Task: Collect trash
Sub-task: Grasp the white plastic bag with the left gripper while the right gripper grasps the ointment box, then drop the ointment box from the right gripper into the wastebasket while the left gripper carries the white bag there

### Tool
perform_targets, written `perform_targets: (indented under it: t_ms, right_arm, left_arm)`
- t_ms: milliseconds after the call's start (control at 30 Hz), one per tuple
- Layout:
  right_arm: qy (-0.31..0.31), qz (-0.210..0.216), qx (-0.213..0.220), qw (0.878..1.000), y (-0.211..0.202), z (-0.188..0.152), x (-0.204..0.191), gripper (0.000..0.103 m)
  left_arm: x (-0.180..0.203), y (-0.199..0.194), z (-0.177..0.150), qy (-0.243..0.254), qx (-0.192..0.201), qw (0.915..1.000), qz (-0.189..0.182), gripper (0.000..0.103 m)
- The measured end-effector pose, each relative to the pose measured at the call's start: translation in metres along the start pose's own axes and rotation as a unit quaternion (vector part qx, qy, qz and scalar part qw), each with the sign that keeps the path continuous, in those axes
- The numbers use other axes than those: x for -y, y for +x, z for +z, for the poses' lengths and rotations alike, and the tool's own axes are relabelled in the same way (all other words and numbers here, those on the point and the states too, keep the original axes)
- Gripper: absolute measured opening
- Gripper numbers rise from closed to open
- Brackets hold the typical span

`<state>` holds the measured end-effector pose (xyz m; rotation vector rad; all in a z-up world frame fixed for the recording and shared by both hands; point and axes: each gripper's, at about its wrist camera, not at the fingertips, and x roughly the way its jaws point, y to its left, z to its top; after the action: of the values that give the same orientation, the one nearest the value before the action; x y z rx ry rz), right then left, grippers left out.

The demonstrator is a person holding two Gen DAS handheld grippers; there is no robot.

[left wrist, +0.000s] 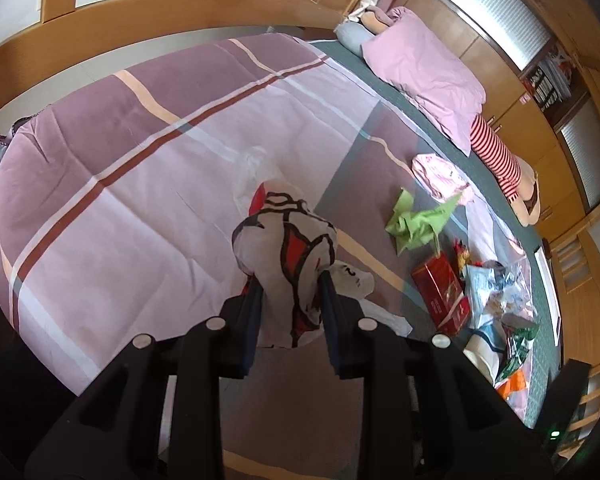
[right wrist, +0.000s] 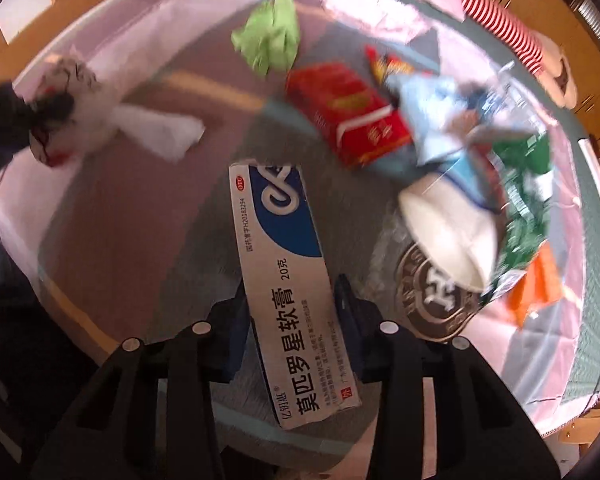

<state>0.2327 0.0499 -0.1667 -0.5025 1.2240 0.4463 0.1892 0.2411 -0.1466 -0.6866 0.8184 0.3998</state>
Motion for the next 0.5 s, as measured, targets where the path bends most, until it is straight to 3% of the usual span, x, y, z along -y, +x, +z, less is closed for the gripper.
perform_targets:
  t_ms: [167,233,300,400,500]
  right_arm:
    - [0.006,0.019,0.0,1.0,0.009,0.01,0.001,0.061]
    - [0.034,0.042,-0.006,0.999,0.014,0.015,0.01,0.059]
    - [0.045,0.045,0.002,0.998,0.012,0.017,0.014,0.044]
    - [0.053,0.042,0.008,0.998,0.008,0.017,0.016,0.043]
    - [0.067,0.039,0.041,0.996,-0.015,0.01,0.02,0.043]
  left_arm:
    - [0.001,0.001,-0.001,0.005,0.0,1.0,0.008,0.028]
    - [0.001,0.004,-0.002,0.005,-0.003,0.9999,0.01,0.028]
    - [0.002,0.005,-0.002,0.007,-0.006,0.9999,0.013,0.027]
    - [0.005,0.005,-0.002,0.014,-0.002,0.9998,0.013,0.026]
    - [0.009,-0.001,-0.004,0.027,0.01,0.9996,0.004,0.024]
